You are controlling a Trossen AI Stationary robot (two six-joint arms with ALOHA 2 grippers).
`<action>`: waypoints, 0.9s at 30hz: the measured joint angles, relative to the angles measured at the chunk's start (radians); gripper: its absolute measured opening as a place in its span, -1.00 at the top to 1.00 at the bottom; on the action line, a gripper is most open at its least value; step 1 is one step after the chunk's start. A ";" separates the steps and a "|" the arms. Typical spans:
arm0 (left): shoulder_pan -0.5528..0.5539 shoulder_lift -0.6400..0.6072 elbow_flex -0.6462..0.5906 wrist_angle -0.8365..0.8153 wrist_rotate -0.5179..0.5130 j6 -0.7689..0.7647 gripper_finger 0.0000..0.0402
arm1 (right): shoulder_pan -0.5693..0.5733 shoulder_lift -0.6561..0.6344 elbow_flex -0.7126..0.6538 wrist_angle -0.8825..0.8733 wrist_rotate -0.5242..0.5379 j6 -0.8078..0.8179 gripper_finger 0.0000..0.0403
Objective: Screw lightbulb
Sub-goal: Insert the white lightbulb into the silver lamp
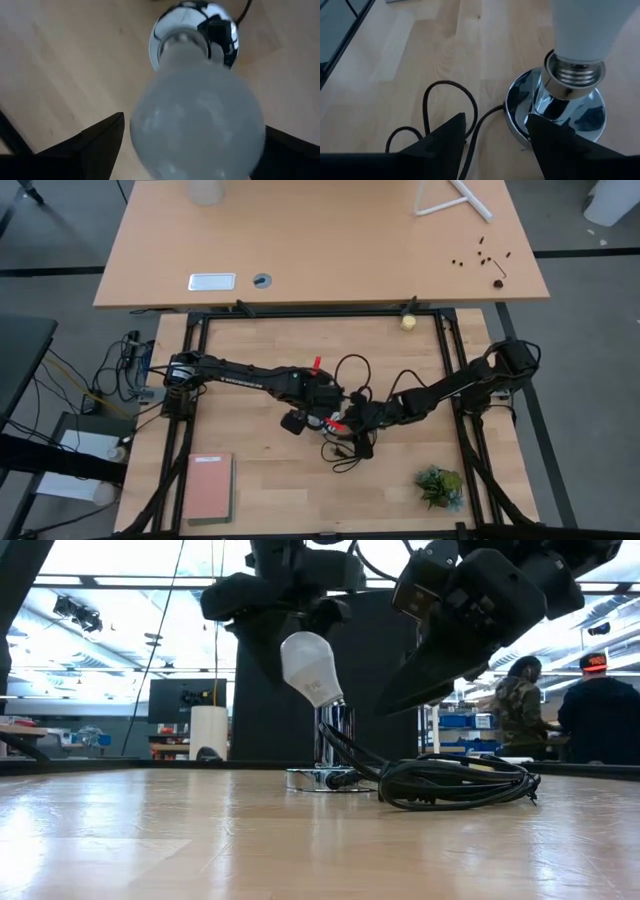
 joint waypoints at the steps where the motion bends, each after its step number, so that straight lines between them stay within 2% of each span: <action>1: 0.000 0.000 0.000 -0.014 0.000 -0.013 -0.78 | -0.001 -0.007 0.000 -0.006 0.002 0.000 -0.10; 21: -0.001 -0.107 0.000 -0.023 -0.052 -0.157 -0.78 | -0.001 -0.048 0.000 -0.067 0.033 0.002 -0.10; 27: -0.011 -0.113 -0.024 -0.072 -0.064 -0.189 -0.78 | 0.000 -0.048 0.000 -0.070 0.033 0.011 -0.10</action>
